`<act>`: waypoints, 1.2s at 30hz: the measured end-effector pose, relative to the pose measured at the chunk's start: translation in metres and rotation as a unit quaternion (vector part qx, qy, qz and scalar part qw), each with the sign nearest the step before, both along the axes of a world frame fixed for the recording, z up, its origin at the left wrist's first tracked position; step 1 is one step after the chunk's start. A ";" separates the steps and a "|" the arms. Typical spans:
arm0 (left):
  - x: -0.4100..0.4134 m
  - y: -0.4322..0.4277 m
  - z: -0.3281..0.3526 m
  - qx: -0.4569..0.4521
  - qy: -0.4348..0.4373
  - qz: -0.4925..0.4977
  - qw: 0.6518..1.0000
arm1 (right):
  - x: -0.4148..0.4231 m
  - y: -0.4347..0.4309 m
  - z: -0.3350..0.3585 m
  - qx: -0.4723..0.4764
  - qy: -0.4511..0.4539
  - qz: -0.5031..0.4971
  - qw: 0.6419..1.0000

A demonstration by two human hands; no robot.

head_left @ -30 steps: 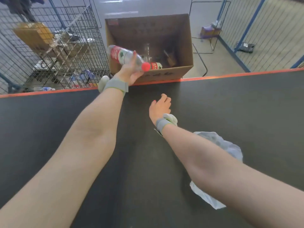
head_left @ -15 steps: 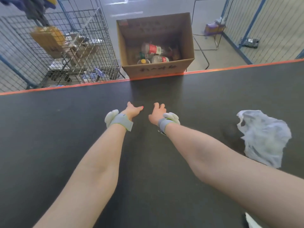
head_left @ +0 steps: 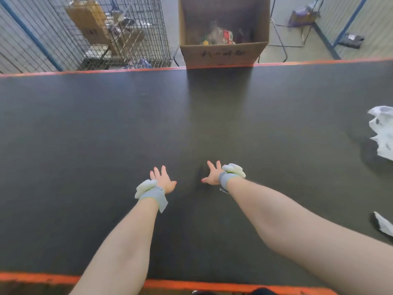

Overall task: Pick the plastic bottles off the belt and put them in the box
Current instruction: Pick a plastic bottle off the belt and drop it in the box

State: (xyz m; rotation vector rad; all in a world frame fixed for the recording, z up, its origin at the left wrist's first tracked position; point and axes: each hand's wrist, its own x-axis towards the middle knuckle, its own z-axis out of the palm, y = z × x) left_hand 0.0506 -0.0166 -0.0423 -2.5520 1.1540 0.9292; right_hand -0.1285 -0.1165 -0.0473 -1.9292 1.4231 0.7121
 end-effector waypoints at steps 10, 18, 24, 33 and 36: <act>-0.010 0.088 -0.017 0.064 0.011 -0.058 0.996 | 0.000 0.074 -0.008 0.003 -0.011 0.104 0.995; 0.009 0.116 -0.012 0.080 -0.030 -0.030 0.996 | 0.006 0.103 -0.019 0.009 0.015 0.093 0.995; 0.016 0.121 -0.015 0.025 -0.047 -0.043 0.998 | 0.006 0.105 -0.011 -0.094 0.025 0.026 0.995; 0.028 0.126 0.003 0.012 -0.119 -0.063 0.991 | 0.047 0.123 -0.004 -0.022 -0.100 0.100 0.990; 0.044 0.142 0.005 0.041 -0.138 -0.027 0.989 | 0.057 0.131 -0.004 -0.008 -0.103 0.146 0.984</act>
